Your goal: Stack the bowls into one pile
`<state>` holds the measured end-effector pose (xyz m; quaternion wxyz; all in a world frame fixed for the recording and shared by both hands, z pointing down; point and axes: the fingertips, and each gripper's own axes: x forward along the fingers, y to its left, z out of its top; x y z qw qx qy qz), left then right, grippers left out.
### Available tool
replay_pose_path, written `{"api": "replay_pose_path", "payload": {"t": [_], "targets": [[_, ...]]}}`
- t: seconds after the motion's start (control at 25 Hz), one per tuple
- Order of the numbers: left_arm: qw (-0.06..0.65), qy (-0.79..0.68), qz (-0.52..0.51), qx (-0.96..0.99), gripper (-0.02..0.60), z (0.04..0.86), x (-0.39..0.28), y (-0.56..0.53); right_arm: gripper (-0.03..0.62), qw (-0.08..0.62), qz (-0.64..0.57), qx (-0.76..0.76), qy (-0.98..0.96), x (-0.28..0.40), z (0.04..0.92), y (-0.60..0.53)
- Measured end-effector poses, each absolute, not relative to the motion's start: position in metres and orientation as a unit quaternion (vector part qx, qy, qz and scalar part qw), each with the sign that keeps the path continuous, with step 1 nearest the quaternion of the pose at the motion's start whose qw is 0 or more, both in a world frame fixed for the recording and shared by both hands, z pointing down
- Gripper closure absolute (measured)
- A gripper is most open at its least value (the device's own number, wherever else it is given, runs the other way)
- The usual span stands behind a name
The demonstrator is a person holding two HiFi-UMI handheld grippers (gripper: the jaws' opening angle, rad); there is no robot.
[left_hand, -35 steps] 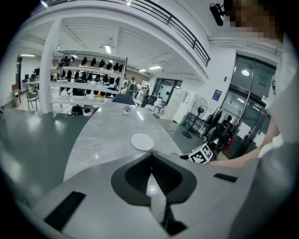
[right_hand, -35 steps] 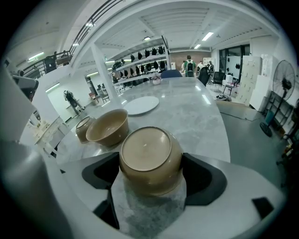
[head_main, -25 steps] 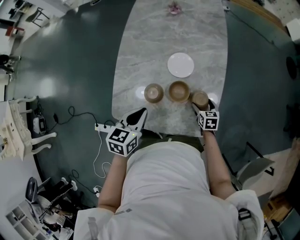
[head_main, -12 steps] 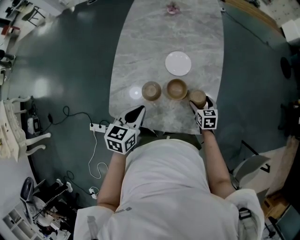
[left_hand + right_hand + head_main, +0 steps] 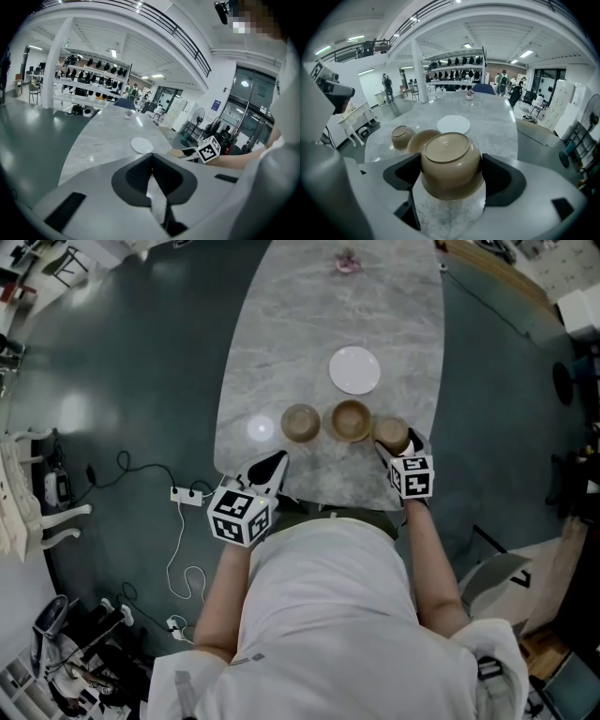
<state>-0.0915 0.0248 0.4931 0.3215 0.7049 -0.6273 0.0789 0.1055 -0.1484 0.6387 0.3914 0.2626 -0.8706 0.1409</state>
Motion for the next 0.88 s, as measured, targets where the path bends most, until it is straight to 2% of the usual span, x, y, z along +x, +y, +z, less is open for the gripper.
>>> {"api": "replay_pose_path", "payload": {"t": [0.48, 0.88], "targets": [[0.330, -0.641, 0.070, 0.689, 0.579, 0.497, -0.107, 0.044, 0.172, 0.469, 0.051, 0.198, -0.859, 0.062, 0.645, -0.136], [0.336, -0.650, 0.069, 0.679, 0.579, 0.499, -0.114, 0.054, 0.169, 0.495, 0.026, 0.182, -0.849, 0.045, 0.659, -0.137]]}}
